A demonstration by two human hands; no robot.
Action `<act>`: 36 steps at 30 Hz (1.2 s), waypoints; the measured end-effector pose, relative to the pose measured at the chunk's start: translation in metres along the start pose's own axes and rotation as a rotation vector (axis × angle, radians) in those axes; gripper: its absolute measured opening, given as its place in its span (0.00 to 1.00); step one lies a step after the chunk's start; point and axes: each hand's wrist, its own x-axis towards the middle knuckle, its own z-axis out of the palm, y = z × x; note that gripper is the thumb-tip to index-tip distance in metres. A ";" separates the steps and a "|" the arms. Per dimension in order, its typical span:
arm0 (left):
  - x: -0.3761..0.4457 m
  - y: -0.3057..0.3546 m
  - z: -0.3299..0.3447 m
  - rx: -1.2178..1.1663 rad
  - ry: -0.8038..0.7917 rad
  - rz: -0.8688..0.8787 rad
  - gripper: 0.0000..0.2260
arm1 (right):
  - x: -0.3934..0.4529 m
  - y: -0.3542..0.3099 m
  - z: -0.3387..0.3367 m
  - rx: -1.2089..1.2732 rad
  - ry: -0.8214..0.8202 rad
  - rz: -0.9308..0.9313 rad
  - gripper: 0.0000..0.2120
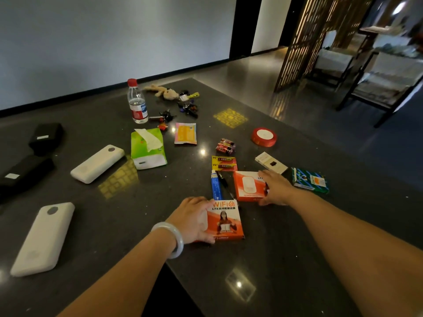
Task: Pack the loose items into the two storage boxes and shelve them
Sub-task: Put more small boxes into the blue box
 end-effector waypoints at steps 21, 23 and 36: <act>-0.020 0.061 0.027 0.016 0.153 -0.013 0.47 | -0.140 0.078 -0.009 0.104 0.191 0.152 0.51; -0.022 0.083 0.028 -0.023 0.162 0.029 0.47 | -0.173 0.098 -0.018 0.118 0.264 0.176 0.51; -0.046 0.318 0.067 -0.110 0.095 0.361 0.46 | -0.435 0.238 0.006 0.264 0.493 0.561 0.54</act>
